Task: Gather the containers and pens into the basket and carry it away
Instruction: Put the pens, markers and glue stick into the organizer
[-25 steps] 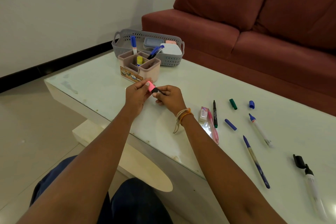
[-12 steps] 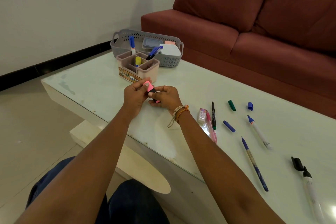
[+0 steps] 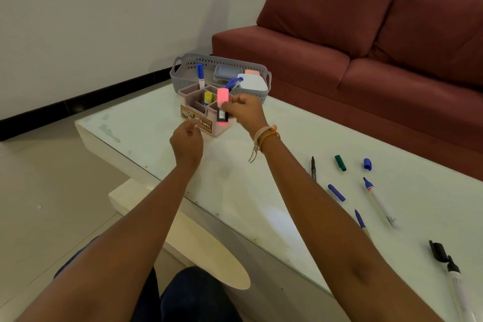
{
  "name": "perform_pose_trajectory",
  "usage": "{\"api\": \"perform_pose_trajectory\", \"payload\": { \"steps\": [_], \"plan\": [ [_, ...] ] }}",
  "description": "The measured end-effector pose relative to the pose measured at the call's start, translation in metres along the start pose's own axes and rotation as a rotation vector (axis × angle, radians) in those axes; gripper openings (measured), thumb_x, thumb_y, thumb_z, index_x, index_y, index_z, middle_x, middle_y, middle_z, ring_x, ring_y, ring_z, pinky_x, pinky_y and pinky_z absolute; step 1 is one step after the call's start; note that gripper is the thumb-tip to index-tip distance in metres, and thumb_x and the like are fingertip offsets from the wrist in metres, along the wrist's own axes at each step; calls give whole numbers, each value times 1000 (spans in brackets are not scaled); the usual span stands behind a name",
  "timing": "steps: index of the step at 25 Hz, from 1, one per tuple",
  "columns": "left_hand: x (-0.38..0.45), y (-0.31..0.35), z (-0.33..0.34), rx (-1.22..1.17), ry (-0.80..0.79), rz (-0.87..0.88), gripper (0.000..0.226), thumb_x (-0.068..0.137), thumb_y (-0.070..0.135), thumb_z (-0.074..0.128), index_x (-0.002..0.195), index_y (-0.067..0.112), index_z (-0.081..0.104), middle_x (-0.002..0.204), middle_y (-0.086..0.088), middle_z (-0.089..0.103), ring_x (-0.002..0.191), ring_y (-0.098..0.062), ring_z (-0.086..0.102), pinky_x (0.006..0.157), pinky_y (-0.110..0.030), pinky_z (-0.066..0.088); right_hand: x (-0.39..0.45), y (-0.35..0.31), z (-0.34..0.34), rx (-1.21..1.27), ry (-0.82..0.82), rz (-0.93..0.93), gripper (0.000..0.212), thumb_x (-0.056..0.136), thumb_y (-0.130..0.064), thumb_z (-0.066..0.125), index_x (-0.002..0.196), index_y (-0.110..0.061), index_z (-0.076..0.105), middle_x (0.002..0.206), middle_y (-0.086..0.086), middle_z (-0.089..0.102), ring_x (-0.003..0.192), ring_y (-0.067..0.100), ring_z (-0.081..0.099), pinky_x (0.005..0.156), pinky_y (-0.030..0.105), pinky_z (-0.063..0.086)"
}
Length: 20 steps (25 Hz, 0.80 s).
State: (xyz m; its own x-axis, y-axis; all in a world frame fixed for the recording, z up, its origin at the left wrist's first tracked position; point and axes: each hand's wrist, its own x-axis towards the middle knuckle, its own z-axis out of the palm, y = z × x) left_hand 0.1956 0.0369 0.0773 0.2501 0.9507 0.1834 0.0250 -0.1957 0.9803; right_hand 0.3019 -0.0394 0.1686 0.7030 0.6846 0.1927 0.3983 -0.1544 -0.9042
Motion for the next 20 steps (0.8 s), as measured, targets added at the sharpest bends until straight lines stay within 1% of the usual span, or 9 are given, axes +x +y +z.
{"api": "perform_pose_trajectory", "payload": {
  "steps": [2,4,6,7,11,12,14,17,20],
  "plan": [
    [11,-5,-1,180,-50,65,36,91,12,56,127,9,56,130,-11,59,117,-25,57,97,-34,49,26,-16,7,-124,31,-52,23,78,-17,72,91,0,68,88,15,69,80,23,64,74,31,54],
    [18,-9,-1,240,-90,11,47,89,16,62,134,13,49,138,-8,54,123,-24,54,101,-37,47,49,-26,19,-281,9,-76,26,77,-24,73,90,-1,69,79,9,65,73,17,60,67,27,50],
    [21,-14,0,249,-100,1,52,87,19,65,135,15,47,139,-6,54,123,-23,54,101,-38,48,67,-27,33,-411,-6,-75,29,78,-29,72,87,-1,71,75,9,63,65,14,56,57,22,44],
    [21,-16,1,245,-100,12,53,86,20,67,135,15,48,138,-6,55,122,-23,55,100,-37,48,74,-26,40,-480,-14,-77,29,80,-30,70,86,-2,69,75,7,61,65,14,55,57,22,43],
    [19,-16,2,222,-56,57,47,84,20,69,129,16,54,130,-4,61,116,-22,60,93,-26,44,87,-22,58,-642,-96,-74,20,82,-26,64,88,-14,50,79,3,56,78,21,56,75,33,53],
    [19,-15,2,223,-51,66,46,84,20,69,127,16,55,129,-4,62,115,-22,60,91,-25,44,87,-21,62,-664,-117,-69,21,82,-26,64,89,-14,49,76,1,54,79,21,56,77,35,54],
    [18,-14,2,229,-60,59,47,84,20,70,128,14,55,130,-5,61,116,-23,60,95,-31,47,86,-20,65,-700,-133,-67,24,79,-25,67,90,-15,48,74,-1,52,79,20,55,77,34,53],
    [16,-13,0,236,-98,70,49,84,19,70,130,13,55,132,-6,60,116,-23,59,99,-39,49,83,-14,61,-708,-98,-46,25,80,-25,69,98,-11,60,84,3,58,80,19,57,77,30,52],
    [12,-9,-5,235,-143,103,44,84,16,68,127,11,56,130,-7,60,112,-22,60,94,-33,51,69,-12,43,-488,46,-30,20,84,-19,64,96,-5,73,88,9,71,81,19,64,77,27,54]
  ]
}}
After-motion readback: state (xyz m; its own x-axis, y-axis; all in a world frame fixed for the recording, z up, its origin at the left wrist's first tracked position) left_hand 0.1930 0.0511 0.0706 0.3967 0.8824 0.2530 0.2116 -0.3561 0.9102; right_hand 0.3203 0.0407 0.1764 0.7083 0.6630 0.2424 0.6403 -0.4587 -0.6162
